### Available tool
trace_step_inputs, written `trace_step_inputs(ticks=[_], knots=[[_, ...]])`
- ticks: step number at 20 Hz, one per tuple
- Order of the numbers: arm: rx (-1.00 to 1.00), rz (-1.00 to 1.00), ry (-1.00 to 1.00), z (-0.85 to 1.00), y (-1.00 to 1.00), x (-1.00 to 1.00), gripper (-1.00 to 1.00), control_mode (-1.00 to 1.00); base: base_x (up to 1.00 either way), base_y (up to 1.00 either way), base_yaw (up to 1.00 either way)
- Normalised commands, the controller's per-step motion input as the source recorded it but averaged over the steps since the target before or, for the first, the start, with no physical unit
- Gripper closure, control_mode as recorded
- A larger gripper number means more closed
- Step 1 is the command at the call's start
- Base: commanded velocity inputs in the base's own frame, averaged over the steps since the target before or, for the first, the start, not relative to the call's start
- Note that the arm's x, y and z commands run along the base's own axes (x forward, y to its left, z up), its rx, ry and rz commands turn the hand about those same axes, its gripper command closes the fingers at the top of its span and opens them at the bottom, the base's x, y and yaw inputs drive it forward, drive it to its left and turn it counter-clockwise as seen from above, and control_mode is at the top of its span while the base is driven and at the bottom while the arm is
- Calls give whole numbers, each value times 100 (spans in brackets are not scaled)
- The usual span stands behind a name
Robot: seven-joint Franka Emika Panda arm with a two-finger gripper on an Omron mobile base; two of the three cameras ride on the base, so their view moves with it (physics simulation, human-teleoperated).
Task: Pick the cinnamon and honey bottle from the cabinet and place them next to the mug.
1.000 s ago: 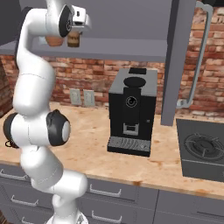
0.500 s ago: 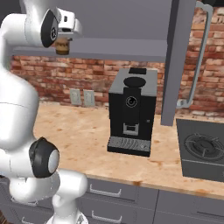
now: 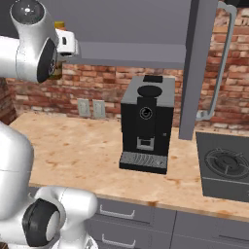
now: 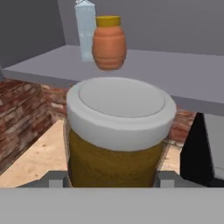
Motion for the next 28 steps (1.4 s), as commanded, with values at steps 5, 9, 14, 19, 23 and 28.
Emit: trace_step_inputs(ticks=[5, 9, 14, 19, 23, 28], knots=[[0, 39, 0, -48, 14, -65, 100, -100, 0, 0, 0], [0, 48, 0, -47, 51, -32, 100, -100, 0, 0, 0], [0, 55, 0, -43, 62, 0, 100, -100, 0, 0, 0], [0, 47, 0, -33, 48, 3, 100, -100, 0, 0, 0], [0, 17, -3, -35, 13, 25, 100, -100, 0, 0, 0], [0, 3, -7, -42, 12, 1, 100, -100, 0, 0, 0]])
